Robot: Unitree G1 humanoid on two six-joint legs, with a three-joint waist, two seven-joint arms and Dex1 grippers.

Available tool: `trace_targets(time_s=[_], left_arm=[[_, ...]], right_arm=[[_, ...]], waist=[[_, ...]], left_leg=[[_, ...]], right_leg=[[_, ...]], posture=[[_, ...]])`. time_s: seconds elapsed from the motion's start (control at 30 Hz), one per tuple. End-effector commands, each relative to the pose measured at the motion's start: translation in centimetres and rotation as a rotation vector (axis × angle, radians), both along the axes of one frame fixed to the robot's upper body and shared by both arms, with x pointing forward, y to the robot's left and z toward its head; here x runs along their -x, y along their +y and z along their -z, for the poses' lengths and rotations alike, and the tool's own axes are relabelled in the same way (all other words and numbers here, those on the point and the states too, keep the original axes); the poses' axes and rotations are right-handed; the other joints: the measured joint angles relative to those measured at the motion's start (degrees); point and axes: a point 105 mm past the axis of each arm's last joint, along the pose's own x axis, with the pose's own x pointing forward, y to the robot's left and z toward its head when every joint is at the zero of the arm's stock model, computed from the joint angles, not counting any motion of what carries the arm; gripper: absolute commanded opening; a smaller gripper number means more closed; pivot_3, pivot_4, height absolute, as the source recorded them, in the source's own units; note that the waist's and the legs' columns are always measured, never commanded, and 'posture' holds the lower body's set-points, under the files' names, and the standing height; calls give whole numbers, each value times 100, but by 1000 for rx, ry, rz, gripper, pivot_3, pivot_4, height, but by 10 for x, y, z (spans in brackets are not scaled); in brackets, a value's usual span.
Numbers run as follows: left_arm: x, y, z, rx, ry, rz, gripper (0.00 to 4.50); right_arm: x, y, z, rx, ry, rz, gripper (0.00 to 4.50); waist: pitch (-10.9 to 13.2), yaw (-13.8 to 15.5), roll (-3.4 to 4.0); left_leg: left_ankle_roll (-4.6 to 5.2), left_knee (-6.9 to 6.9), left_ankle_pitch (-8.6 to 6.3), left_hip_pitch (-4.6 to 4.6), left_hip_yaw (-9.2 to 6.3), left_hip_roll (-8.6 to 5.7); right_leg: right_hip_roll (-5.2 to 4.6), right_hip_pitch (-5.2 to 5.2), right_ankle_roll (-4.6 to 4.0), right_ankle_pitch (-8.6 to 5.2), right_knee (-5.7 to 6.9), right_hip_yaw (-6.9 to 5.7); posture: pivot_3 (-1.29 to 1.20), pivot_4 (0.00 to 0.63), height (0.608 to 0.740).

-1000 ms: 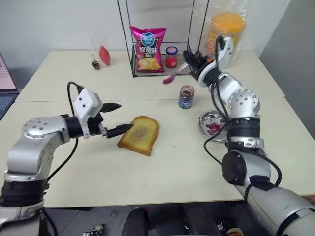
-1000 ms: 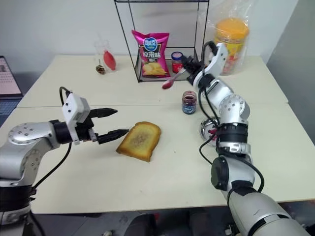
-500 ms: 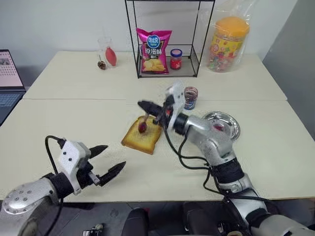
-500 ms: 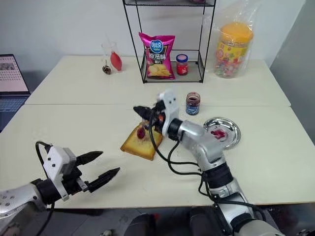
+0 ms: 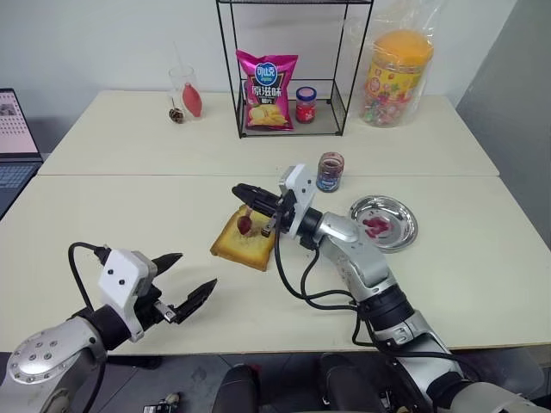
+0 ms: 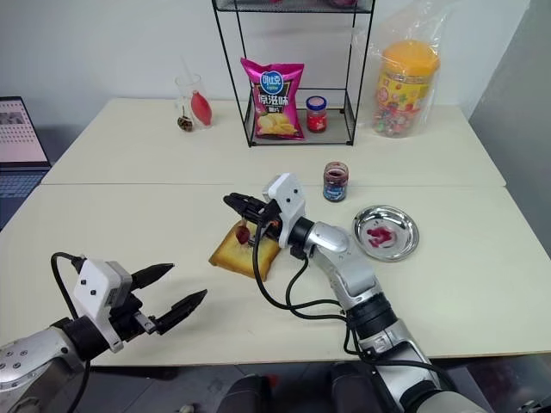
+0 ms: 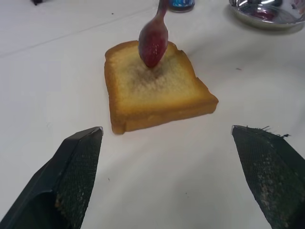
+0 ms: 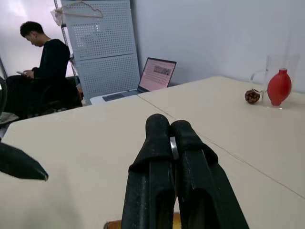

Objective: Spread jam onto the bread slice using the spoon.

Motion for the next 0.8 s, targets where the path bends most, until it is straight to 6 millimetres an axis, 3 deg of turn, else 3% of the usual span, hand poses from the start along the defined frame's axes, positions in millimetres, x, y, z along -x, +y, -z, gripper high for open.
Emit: trace_targets(time_s=[0.03,0.27,0.63,0.8], left_arm=[[-1,-4,-5,-11,-26,26,4500],[-7,-3,-5,-15,-32,32,4500],[-13,-3,-4,-9,-34,45,4500],[-16,-3,-4,-12,-38,56,4500]], right_arm=[[1,4,-11,-44,-21,-4,74],[-10,2,1,-20,-14,44,74],[-34,-14,-12,-11,-108,155,74],[-38,-17,-18,-56,-42,159,74]], waist=[[0,-1,0],[0,-4,0],[0,-8,-1],[0,-8,-1]], left_leg=[[0,-1,0,0,1,0],[0,-1,0,0,-1,1],[0,-1,0,0,-1,0],[0,-4,0,-1,-2,1]], right_leg=[[0,0,1,0,0,1],[0,0,0,0,1,-2],[0,1,5,3,1,-1],[1,-1,-5,10,1,-2]], posture=[[0,150,740],[0,150,740],[0,150,740],[0,150,740]])
